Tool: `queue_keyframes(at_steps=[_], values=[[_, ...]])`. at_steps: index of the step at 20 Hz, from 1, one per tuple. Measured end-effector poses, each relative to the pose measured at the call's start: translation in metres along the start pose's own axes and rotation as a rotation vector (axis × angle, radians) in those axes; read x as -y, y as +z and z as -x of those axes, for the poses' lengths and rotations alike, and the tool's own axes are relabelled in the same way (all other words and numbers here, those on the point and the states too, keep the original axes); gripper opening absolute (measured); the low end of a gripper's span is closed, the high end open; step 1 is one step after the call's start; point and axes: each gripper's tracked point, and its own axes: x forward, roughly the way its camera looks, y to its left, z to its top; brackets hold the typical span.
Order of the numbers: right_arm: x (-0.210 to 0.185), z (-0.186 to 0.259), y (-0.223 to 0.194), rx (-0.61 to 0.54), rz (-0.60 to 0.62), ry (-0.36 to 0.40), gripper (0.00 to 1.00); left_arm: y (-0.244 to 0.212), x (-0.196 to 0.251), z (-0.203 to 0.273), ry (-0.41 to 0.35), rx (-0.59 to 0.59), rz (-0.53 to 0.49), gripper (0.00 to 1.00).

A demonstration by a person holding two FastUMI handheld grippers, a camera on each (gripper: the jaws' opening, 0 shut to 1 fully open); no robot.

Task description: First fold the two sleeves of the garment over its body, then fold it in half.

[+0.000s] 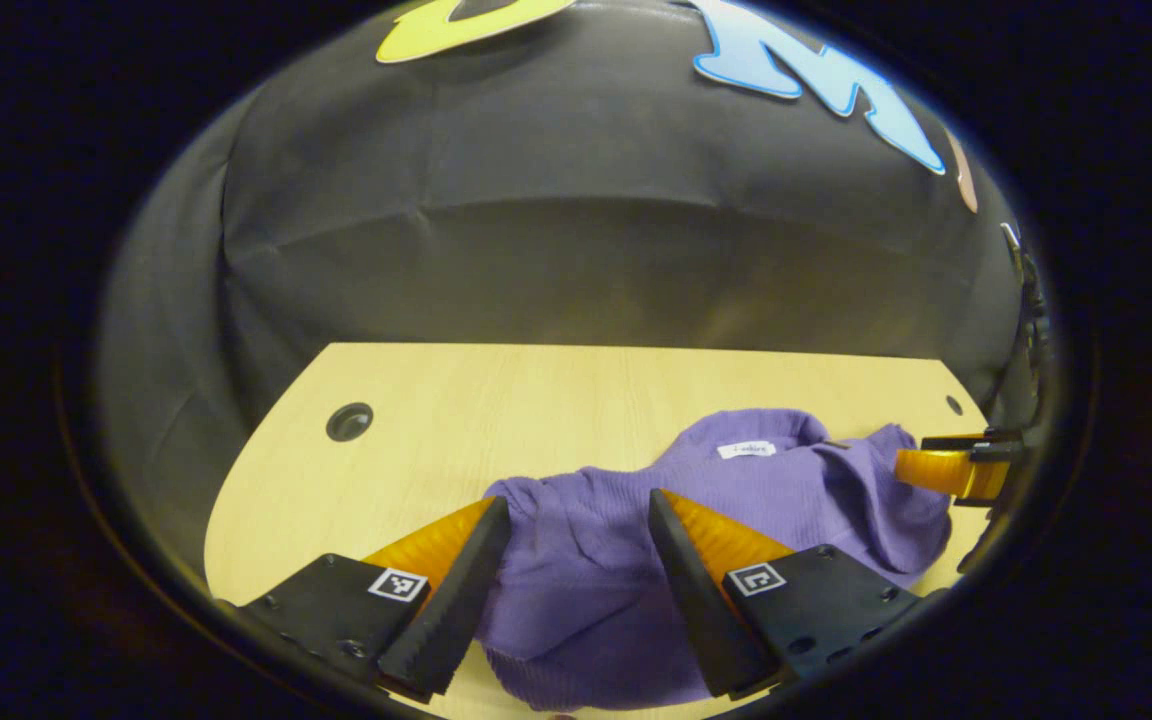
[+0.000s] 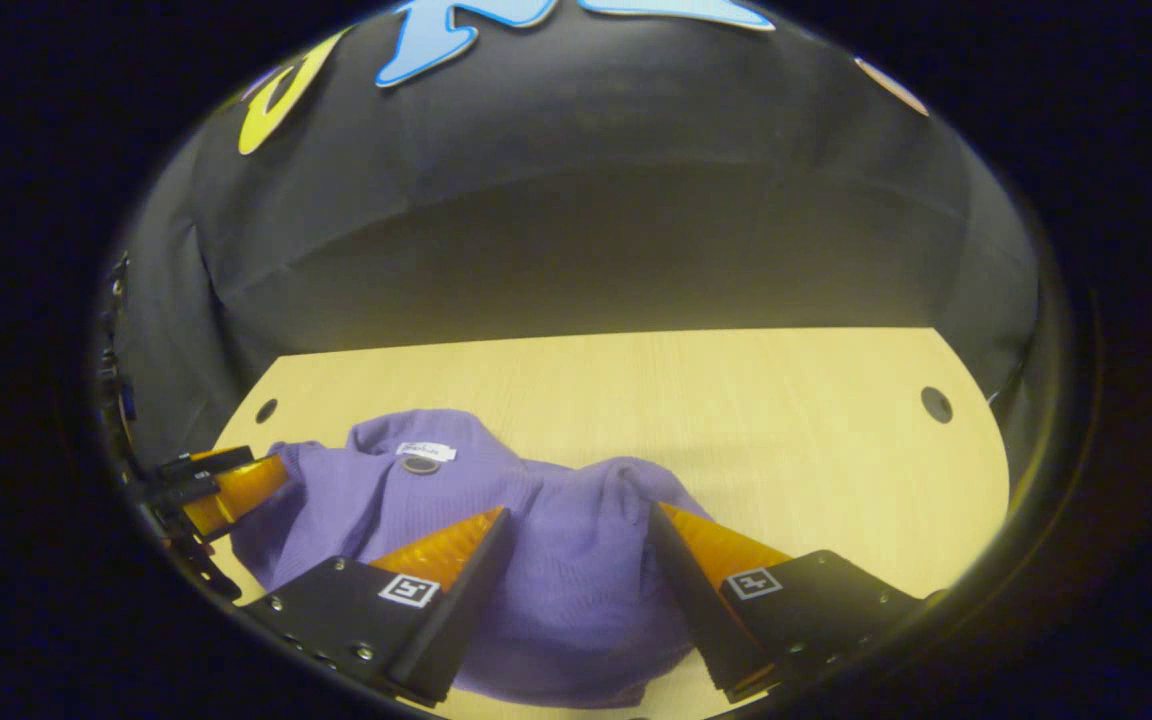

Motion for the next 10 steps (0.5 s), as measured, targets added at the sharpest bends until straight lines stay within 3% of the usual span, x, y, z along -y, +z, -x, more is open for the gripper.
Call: queue_keyframes(at_steps=[4,10], values=[[-0.018,0.042,0.016,0.047,0.027,0.015,0.88,0.028,0.016,0.042,-0.036,0.055,-0.034,0.94],[-0.051,0.148,0.058,0.208,0.044,0.047,0.88,0.083,0.033,0.159,-0.084,0.214,-0.035,0.94]])
